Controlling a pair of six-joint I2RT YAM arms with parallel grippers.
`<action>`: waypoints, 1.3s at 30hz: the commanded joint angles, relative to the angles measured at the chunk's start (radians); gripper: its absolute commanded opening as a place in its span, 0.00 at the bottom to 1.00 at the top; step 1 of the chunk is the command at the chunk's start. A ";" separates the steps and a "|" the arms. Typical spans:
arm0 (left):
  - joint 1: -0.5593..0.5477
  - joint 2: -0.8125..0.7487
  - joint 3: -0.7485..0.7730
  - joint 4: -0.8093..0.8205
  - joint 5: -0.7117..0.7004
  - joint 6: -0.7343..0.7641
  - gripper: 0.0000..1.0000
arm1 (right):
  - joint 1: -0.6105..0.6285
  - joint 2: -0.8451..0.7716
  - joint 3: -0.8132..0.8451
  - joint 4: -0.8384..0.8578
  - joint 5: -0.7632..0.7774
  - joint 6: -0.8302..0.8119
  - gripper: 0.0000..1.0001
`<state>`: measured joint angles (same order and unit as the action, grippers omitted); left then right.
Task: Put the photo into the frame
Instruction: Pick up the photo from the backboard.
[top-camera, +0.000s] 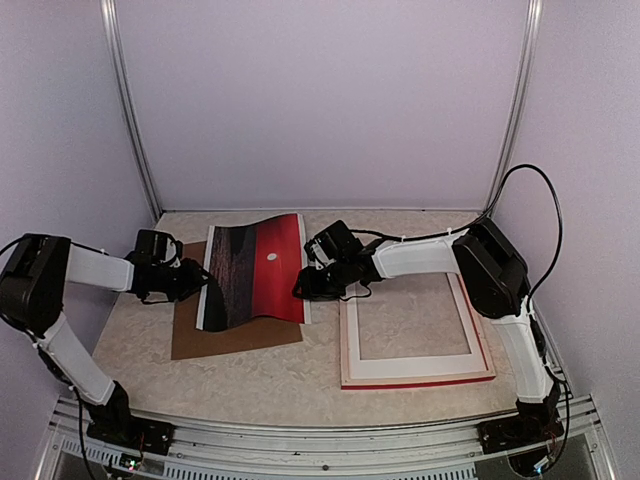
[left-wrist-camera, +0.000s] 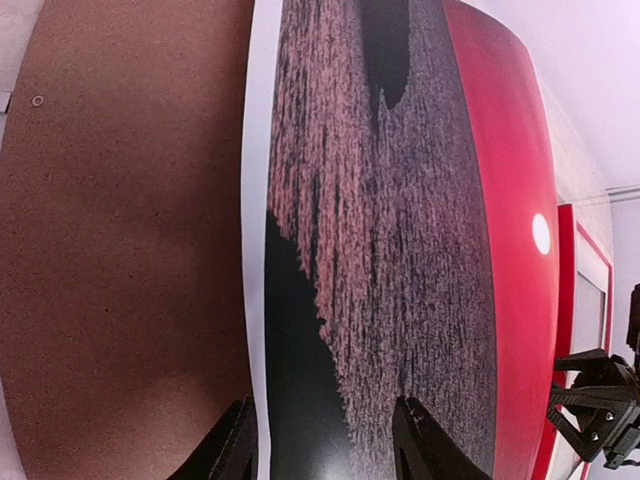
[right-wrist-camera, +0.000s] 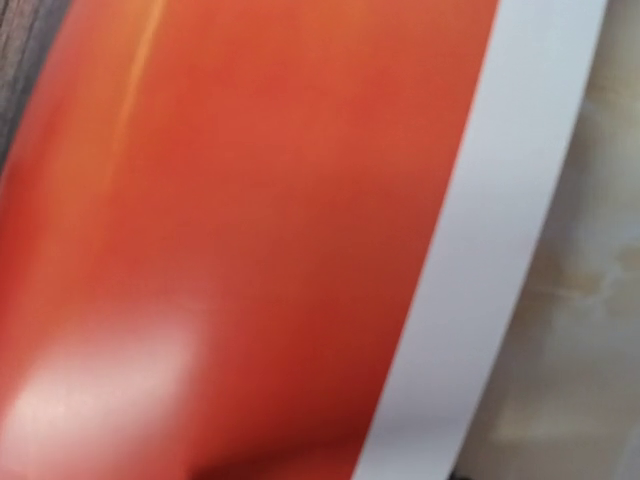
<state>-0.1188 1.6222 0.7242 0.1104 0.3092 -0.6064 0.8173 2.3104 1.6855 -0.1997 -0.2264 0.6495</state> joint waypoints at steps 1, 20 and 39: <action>0.007 -0.033 -0.016 0.075 0.096 -0.025 0.45 | 0.012 0.030 -0.049 -0.066 -0.004 0.006 0.51; 0.002 -0.041 -0.013 0.024 0.015 -0.015 0.32 | 0.009 0.028 -0.059 -0.077 -0.007 -0.018 0.52; -0.045 -0.234 0.051 -0.084 0.044 -0.053 0.00 | 0.003 -0.125 -0.006 -0.217 0.148 -0.196 0.73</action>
<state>-0.1326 1.4879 0.7204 0.0750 0.3325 -0.6323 0.8177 2.2711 1.6650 -0.2516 -0.1928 0.5476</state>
